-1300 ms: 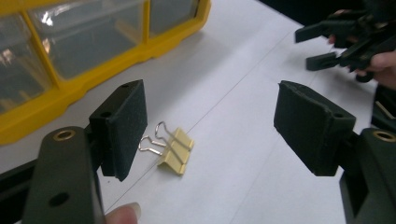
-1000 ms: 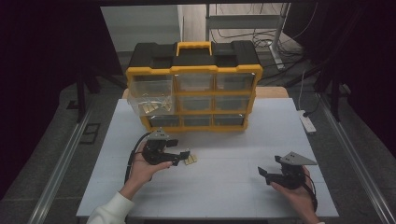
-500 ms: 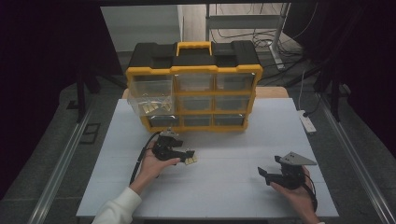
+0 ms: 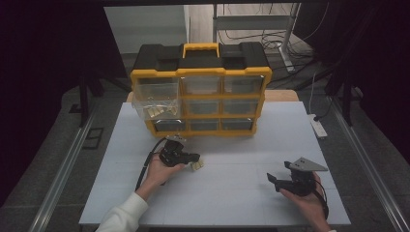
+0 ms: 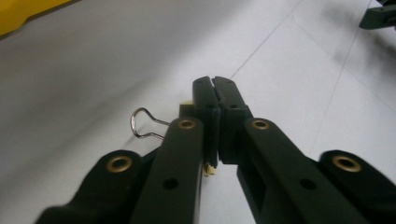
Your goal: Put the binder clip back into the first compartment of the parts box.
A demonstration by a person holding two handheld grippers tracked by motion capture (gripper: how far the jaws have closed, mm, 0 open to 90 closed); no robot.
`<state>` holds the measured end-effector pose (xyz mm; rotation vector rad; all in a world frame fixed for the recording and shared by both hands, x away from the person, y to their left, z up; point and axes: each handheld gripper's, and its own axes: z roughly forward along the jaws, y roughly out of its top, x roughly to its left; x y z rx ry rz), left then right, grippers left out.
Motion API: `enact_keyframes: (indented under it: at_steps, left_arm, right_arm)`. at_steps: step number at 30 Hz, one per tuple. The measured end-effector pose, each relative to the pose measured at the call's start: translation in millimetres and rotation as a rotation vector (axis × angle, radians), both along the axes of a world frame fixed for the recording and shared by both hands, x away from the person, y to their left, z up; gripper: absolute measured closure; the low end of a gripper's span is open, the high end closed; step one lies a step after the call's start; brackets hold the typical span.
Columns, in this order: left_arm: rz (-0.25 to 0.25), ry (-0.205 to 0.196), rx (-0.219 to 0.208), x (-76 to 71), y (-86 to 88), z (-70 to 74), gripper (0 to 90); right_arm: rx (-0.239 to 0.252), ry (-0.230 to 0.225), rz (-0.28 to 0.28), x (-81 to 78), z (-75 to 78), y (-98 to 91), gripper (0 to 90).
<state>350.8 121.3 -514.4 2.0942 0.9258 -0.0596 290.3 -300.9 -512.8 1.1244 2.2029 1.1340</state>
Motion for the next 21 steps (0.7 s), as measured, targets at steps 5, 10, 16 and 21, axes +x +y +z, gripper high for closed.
enact_keyframes:
  at_steps: [5,10,16,21]
  left_arm:
    - [-0.015,-0.028,-0.013,-6.6,-2.0,5.6,89.4]
    - [0.000,-0.092,-0.056,-20.9,3.6,22.3,89.3]
    - [0.018,-0.166,-0.121,-39.6,14.1,40.9,89.2]
    - [0.011,-0.205,-0.146,-55.8,22.2,53.3,89.2]
  right_arm:
    - [-0.001,-0.001,0.000,-0.1,0.1,-0.1,16.1]
    - [-0.005,-0.002,-0.002,-0.2,0.2,-0.2,16.2]
    - [-0.005,-0.003,-0.003,-0.6,0.4,-0.1,16.2]
    - [-0.002,-0.003,0.000,-0.3,0.2,0.0,16.2]
